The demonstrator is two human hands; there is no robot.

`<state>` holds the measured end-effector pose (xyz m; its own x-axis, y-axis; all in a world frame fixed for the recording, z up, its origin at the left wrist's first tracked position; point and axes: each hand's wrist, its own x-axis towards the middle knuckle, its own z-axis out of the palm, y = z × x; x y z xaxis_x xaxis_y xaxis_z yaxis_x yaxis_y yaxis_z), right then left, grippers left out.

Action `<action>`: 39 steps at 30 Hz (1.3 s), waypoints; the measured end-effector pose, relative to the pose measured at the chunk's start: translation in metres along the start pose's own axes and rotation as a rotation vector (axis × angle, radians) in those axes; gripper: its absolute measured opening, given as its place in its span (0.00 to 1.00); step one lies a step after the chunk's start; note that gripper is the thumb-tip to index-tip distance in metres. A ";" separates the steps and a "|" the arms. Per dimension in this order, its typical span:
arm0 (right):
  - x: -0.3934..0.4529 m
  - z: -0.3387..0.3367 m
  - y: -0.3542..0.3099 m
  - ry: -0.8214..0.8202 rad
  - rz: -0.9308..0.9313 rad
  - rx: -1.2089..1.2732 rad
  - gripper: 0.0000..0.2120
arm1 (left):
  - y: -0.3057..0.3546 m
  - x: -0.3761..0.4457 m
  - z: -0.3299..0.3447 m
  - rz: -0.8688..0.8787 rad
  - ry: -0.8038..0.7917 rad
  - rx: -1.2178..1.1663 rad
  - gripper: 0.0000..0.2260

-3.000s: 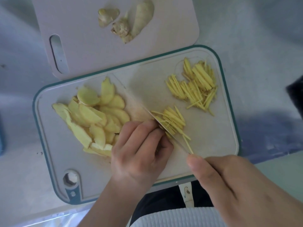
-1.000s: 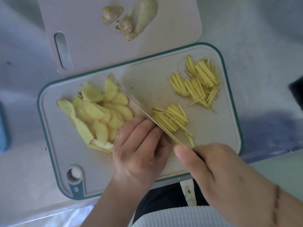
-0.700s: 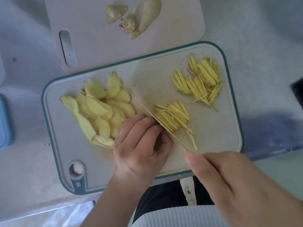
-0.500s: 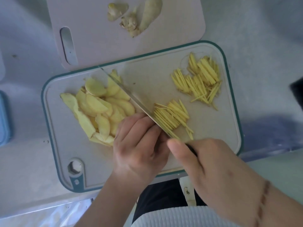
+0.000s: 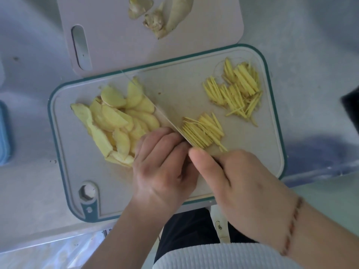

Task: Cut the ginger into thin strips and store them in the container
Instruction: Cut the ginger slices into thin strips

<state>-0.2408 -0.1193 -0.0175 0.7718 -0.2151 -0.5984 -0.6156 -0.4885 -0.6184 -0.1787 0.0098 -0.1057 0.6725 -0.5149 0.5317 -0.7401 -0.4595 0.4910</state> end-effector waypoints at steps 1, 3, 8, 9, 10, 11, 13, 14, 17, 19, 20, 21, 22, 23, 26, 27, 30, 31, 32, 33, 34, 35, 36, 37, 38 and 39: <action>0.005 -0.001 -0.004 0.003 -0.017 0.031 0.30 | 0.000 0.000 0.000 -0.003 0.007 -0.008 0.18; 0.001 -0.003 -0.006 -0.001 -0.021 0.040 0.31 | 0.001 0.000 0.000 -0.009 0.012 -0.020 0.19; -0.032 -0.002 0.004 0.001 0.093 -0.058 0.37 | 0.000 -0.001 0.000 -0.020 0.023 0.012 0.19; -0.034 -0.002 0.006 -0.009 0.101 -0.056 0.37 | 0.000 -0.001 0.000 -0.022 0.023 0.016 0.18; -0.035 -0.002 0.007 -0.009 0.098 -0.058 0.36 | 0.000 -0.001 0.000 -0.022 0.020 0.020 0.17; -0.035 -0.001 0.009 -0.002 0.087 -0.068 0.34 | 0.001 -0.002 -0.001 -0.021 0.017 0.025 0.15; -0.032 0.000 0.010 0.009 0.069 -0.093 0.32 | 0.002 -0.003 -0.001 -0.012 0.015 0.035 0.13; -0.028 0.002 0.009 0.012 0.059 -0.097 0.32 | 0.001 -0.003 -0.001 -0.007 0.016 0.035 0.13; -0.009 0.003 0.003 0.004 0.013 -0.046 0.34 | 0.000 -0.003 0.000 -0.001 0.018 0.008 0.16; 0.002 0.000 -0.005 0.013 -0.015 0.022 0.30 | 0.000 -0.002 -0.001 -0.002 0.016 -0.015 0.19; 0.003 -0.001 -0.006 0.016 -0.025 0.045 0.28 | 0.001 -0.002 -0.002 -0.004 0.015 -0.027 0.19; 0.001 -0.001 -0.006 0.019 -0.028 0.042 0.29 | 0.002 -0.002 -0.002 -0.007 0.011 -0.038 0.19; -0.005 -0.001 -0.005 0.030 -0.017 0.020 0.30 | 0.002 -0.003 -0.003 -0.010 0.004 -0.041 0.19; -0.012 0.000 -0.003 0.049 0.007 -0.015 0.32 | 0.002 -0.003 -0.003 -0.013 0.003 -0.033 0.18; -0.031 0.002 0.003 0.063 0.091 -0.073 0.35 | 0.004 0.002 -0.002 -0.026 0.032 -0.030 0.19; -0.034 0.002 0.004 0.042 0.102 -0.071 0.35 | 0.005 0.005 -0.002 -0.026 0.041 -0.037 0.20; -0.036 0.000 0.009 0.039 0.078 -0.080 0.36 | 0.006 0.006 -0.002 -0.021 0.038 -0.045 0.18; -0.036 0.000 0.009 0.041 0.085 -0.087 0.36 | 0.005 0.005 -0.002 -0.023 0.030 -0.040 0.18; -0.035 0.000 0.009 0.045 0.092 -0.093 0.36 | 0.005 0.004 -0.003 -0.026 0.021 -0.032 0.17; -0.035 0.000 0.008 0.046 0.099 -0.092 0.36 | 0.005 0.003 -0.003 -0.030 0.013 -0.022 0.17; -0.036 0.001 0.007 0.052 0.102 -0.089 0.36 | 0.005 0.002 -0.004 -0.035 0.002 -0.014 0.16; -0.036 0.002 0.008 0.056 0.111 -0.073 0.36 | 0.004 0.001 -0.004 -0.044 -0.008 -0.008 0.16; -0.035 0.002 0.007 0.048 0.117 -0.057 0.35 | 0.004 0.001 -0.005 -0.054 -0.013 -0.004 0.15; -0.038 0.002 0.010 0.033 0.121 -0.052 0.35 | 0.005 0.001 -0.005 -0.063 -0.010 -0.007 0.15; -0.039 0.001 0.012 0.054 0.107 -0.064 0.34 | 0.005 0.001 -0.004 -0.070 -0.003 -0.014 0.16; -0.041 0.002 0.014 0.087 0.101 -0.077 0.34 | 0.004 0.002 -0.004 -0.075 0.003 -0.019 0.16</action>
<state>-0.2813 -0.1155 -0.0031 0.7196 -0.3375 -0.6068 -0.6792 -0.5236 -0.5143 -0.1809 0.0097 -0.1001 0.7261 -0.4774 0.4948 -0.6873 -0.4829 0.5426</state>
